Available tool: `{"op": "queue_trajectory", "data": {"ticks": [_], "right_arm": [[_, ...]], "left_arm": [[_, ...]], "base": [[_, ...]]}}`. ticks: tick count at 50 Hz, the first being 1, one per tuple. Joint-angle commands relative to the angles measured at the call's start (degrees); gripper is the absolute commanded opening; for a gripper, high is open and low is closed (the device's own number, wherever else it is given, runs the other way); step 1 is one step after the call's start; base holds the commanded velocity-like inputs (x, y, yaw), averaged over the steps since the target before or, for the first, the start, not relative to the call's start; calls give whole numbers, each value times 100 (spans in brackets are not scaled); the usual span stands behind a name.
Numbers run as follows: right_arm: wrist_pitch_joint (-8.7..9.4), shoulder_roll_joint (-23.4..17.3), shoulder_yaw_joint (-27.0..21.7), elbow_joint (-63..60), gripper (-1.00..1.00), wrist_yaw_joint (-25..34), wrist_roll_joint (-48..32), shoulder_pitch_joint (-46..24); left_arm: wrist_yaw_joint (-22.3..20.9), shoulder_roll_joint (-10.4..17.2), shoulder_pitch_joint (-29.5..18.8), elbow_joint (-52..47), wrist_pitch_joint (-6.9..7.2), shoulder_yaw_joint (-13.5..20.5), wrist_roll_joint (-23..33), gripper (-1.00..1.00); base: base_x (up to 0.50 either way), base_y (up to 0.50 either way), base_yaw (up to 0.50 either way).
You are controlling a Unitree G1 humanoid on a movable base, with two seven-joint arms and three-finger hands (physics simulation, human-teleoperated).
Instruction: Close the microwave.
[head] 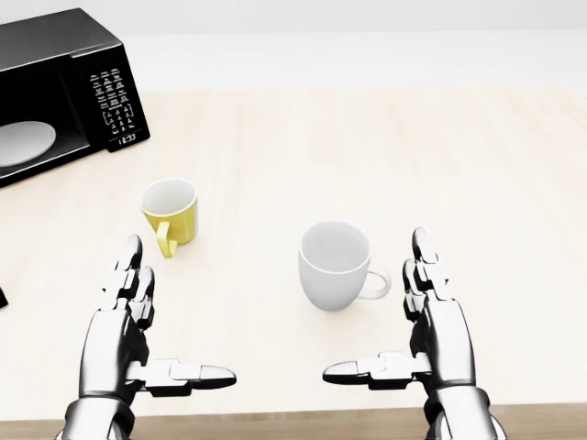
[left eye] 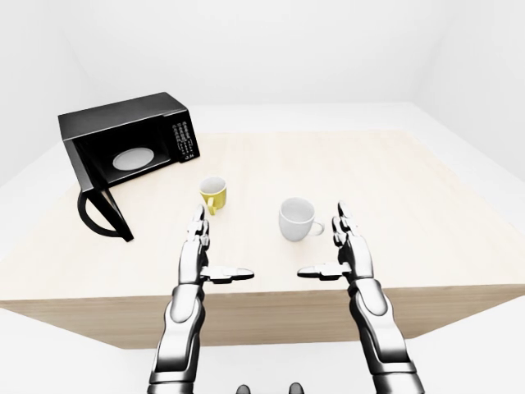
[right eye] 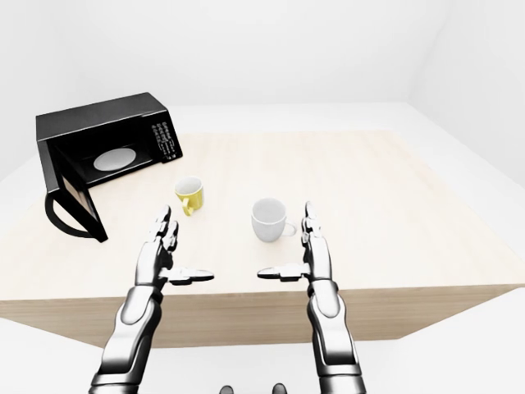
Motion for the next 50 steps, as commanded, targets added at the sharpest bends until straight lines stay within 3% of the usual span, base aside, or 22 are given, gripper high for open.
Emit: {"op": "queue_trajectory", "data": {"ticks": [1,28,38,43,45,47,48,50], "right_arm": [[-6,-68,-138,-18,100,160,95,7],[13,-59,-116,-77,100,157,78,42],[117,-55,-104,-291,100,157,45,118],[300,-36,-62,-855,100,146,-8,361],[379,-25,-42,-1058,100,160,-16,446],[426,-16,-26,-1214,100,170,-21,511],[465,-9,0,-1458,100,151,-67,615],[507,0,19,-1689,100,172,-62,709]], "left_arm": [[-130,67,-10,17,-3,132,-58,100],[-152,57,44,-75,27,107,-62,100],[-195,44,249,-527,164,98,-92,100],[-253,16,631,-1233,309,36,-99,100],[-288,-2,825,-1451,252,1,-93,100],[-312,-5,919,-1680,327,-12,-106,100],[-335,-5,1060,-2029,454,-20,-134,100],[-358,-10,1180,-2286,499,-7,-152,100]], "base": [[0,0,0],[0,0,0],[0,0,0],[0,0,0],[0,0,0],[0,0,0],[0,0,0],[0,0,0]]}}
